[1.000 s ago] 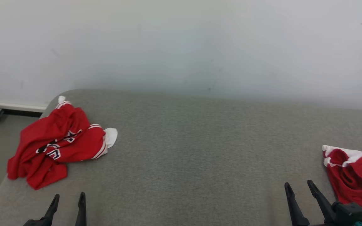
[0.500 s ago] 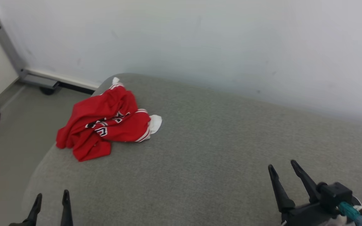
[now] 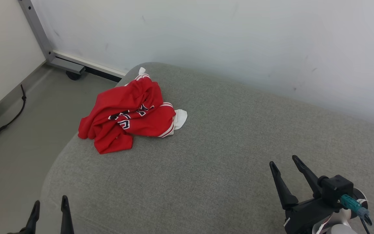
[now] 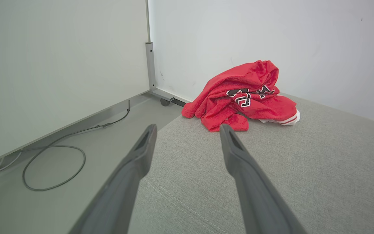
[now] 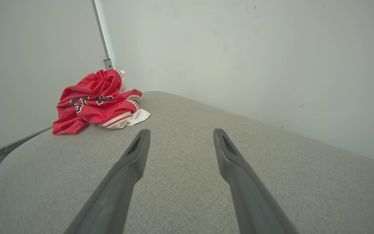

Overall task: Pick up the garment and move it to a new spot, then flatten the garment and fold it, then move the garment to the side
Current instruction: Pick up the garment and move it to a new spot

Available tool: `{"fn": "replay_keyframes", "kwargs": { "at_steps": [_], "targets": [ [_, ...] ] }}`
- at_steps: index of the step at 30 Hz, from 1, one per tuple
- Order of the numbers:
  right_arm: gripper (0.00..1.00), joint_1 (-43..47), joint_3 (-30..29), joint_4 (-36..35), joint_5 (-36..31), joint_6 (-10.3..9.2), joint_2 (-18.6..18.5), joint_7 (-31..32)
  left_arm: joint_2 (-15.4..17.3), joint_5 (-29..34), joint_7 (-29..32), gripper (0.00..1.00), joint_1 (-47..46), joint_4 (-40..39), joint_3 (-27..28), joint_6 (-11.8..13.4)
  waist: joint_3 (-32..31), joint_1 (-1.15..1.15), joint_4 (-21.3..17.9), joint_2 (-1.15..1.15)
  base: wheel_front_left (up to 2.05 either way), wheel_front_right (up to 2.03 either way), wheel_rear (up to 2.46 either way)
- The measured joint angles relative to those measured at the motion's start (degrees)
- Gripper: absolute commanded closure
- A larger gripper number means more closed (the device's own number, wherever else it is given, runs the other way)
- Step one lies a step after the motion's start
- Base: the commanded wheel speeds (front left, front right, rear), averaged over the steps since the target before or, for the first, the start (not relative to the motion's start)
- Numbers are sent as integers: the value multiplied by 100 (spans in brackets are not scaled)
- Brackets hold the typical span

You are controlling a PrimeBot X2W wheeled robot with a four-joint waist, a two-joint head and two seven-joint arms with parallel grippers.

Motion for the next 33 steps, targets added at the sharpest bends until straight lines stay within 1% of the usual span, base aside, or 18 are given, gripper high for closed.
{"fn": "replay_keyframes", "kwargs": {
  "at_steps": [2, 3, 5, 6, 10, 12, 14, 16, 19, 23, 25, 27, 29, 31, 33],
  "targets": [
    [0, 14, -11, 31, 0, 0, 0, -1, 5, -11, 34, 0, -30, 2, -45, -3, -10, 0, -10, 0, 0, 0, 0],
    [0, 26, -19, 36, 0, 0, 0, -1, 32, -19, 66, 0, -73, 8, -85, -54, -15, -1, -17, 0, 0, 0, 0],
    [0, 81, -34, 45, 0, 0, -1, -2, 115, -120, 172, 0, -344, 55, -136, -276, -19, 0, -32, 0, 0, 0, 0],
    [0, 106, -33, 56, 0, 0, -4, -2, 208, -136, 255, 0, -599, 101, -158, -371, -18, 0, -39, 0, 0, 0, 0],
    [0, 151, -43, 24, -1, -2, -43, -2, 535, -356, 601, 0, -1901, 372, -238, -916, 4, 0, -71, 0, 0, 0, 0],
    [0, 210, -60, -37, -9, -10, -87, -2, 639, -541, 850, 0, -2569, 692, -244, -1188, 44, -1, -92, 0, 0, 0, 0],
    [0, 265, -77, -100, -36, -47, -153, -1, 772, -546, 1099, 0, -3221, 1104, -339, -1404, 98, 0, -120, 0, 0, 0, 0],
    [0, 342, -109, -174, -56, -62, -230, 1, 781, -794, 1360, 0, -3833, 1581, -364, -1424, 159, 0, -155, 0, 0, 0, 0],
    [0, 446, -112, -287, -130, -104, -370, 76, 850, -954, 1715, 0, -4453, 2130, -405, -1426, 260, 0, -227, 0, 0, 0, 0],
    [0, 427, -112, -543, -293, -110, -546, 209, 1061, -1198, 2194, 0, -4872, 2838, -457, -1427, 419, 0, -386, 0, 0, 0, 0],
    [0, 413, -121, -659, -359, -121, -647, 280, 1172, -1216, 2395, 0, -5095, 3109, -526, -1427, 512, 0, -487, 0, 0, 0, 0],
    [0, 378, -144, -790, -406, -142, -734, 350, 1193, -1468, 2593, 0, -5356, 3389, -533, -1427, 611, 0, -592, 0, 0, 0, 0],
    [0, 294, -189, -932, -436, -159, -831, 412, 1268, -1771, 2805, 0, -5539, 3528, -703, -1427, 716, 0, -708, 0, 0, 0, 0],
    [0, 229, -232, -1066, -481, -163, -933, 491, 1388, -1930, 2993, 0, -5616, 3638, -949, -1427, 827, 0, -824, 0, 0, 0, 0],
    [0, 195, -272, -1227, -524, -198, -1009, 564, 1491, -2105, 3171, 0, -5685, 3769, -1046, -1426, 946, 0, -939, -1, 0, 0, 0]
  ]
}}
